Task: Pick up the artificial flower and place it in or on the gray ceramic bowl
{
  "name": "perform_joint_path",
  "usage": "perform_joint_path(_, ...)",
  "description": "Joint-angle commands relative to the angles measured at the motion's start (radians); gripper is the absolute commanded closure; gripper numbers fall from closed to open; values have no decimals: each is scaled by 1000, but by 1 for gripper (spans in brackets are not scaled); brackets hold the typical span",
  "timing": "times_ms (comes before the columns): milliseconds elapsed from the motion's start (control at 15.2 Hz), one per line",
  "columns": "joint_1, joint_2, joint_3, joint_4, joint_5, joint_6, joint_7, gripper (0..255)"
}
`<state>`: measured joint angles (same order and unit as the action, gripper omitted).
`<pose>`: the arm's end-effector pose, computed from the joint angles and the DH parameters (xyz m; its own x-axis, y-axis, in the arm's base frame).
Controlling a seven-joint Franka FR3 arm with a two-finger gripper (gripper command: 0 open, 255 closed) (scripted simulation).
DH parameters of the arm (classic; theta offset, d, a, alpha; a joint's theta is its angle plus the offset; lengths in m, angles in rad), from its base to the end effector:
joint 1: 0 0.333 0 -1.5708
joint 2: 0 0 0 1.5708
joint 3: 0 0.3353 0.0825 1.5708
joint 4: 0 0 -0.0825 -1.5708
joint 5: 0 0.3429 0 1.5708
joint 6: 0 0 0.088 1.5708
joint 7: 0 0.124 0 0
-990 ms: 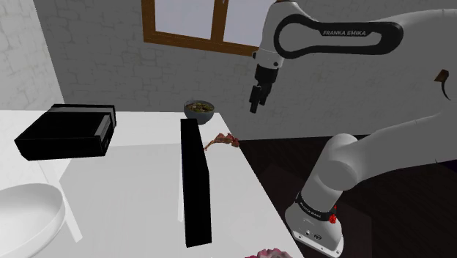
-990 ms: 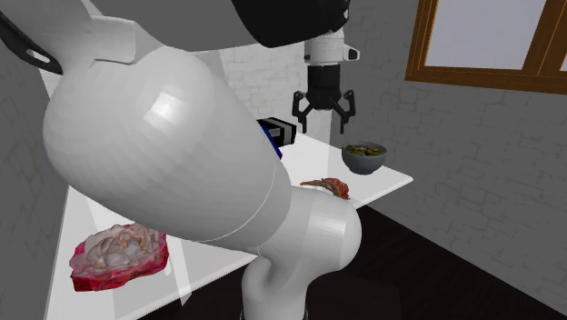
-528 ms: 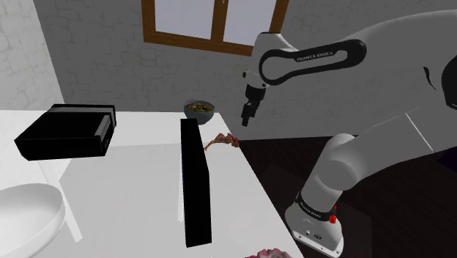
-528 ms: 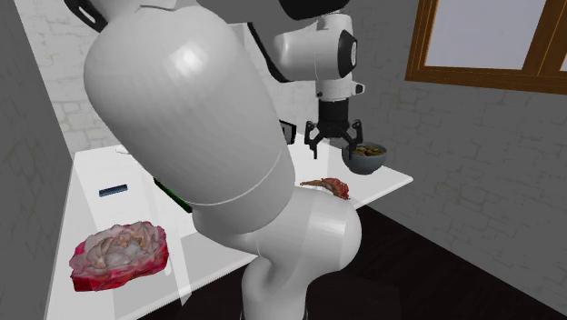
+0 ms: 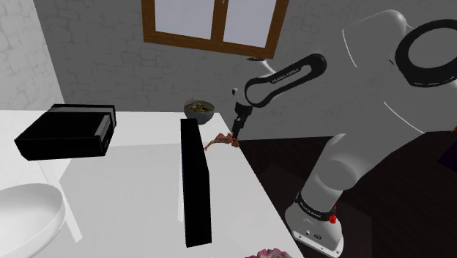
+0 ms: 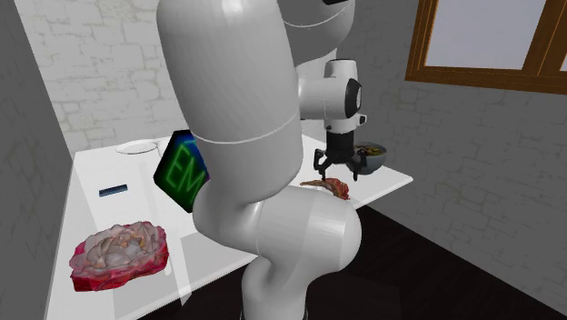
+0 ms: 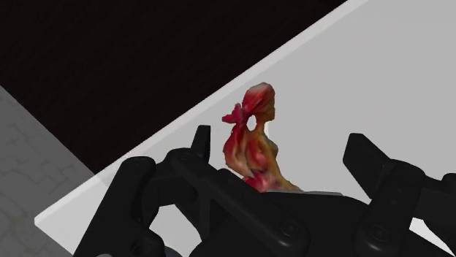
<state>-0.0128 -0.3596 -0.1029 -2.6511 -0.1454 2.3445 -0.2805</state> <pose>0.3632 -0.0459 0.3918 0.9633 0.2671 0.0272 0.2641 -0.9609 0.0837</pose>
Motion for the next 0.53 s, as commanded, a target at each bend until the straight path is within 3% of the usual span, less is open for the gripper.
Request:
perform_joint_path(0, -1, 88, -14, 10, -8, 88, -25, 0)
perform_joint_path(462, -5, 227, -28, 10, -15, 233, -44, 0)
